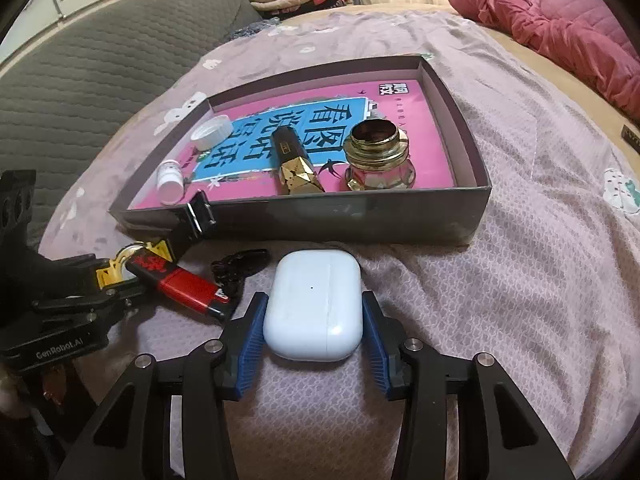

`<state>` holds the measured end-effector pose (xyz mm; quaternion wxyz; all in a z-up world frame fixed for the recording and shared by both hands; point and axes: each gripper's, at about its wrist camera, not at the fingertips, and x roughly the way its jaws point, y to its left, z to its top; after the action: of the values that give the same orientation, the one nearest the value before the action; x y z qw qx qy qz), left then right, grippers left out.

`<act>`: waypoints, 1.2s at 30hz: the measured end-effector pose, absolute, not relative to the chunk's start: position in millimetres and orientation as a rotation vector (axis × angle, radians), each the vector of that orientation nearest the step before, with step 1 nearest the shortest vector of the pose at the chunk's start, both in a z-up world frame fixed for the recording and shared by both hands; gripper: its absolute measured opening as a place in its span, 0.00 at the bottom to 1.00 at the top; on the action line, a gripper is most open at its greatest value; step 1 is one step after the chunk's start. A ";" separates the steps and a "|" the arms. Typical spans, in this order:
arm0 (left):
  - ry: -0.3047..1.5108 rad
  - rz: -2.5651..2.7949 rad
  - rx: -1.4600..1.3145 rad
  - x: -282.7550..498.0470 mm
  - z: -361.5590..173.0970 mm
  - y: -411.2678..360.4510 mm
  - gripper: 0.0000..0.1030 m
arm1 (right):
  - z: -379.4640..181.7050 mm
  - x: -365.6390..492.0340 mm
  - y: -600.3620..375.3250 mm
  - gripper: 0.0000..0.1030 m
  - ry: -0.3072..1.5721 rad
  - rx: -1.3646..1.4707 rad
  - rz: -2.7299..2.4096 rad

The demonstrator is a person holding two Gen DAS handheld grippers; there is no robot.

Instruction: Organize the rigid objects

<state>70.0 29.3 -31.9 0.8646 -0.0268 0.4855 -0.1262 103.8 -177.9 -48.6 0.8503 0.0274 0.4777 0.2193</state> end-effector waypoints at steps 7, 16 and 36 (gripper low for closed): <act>0.976 -0.208 -0.081 65.2 -20.4 43.4 0.32 | -41.2 97.9 -179.6 0.44 0.982 0.068 0.485; 0.914 -0.184 -0.129 60.7 -6.1 57.4 0.32 | -34.4 95.1 -178.0 0.42 0.952 0.063 0.500; 0.854 -0.235 -0.139 59.5 3.6 48.1 0.32 | -39.4 110.3 -187.7 0.25 0.938 0.132 0.461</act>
<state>59.5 48.1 3.6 0.9012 -0.0673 0.4128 -0.1135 110.3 -187.7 -39.4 0.8643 0.0630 0.4478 0.2202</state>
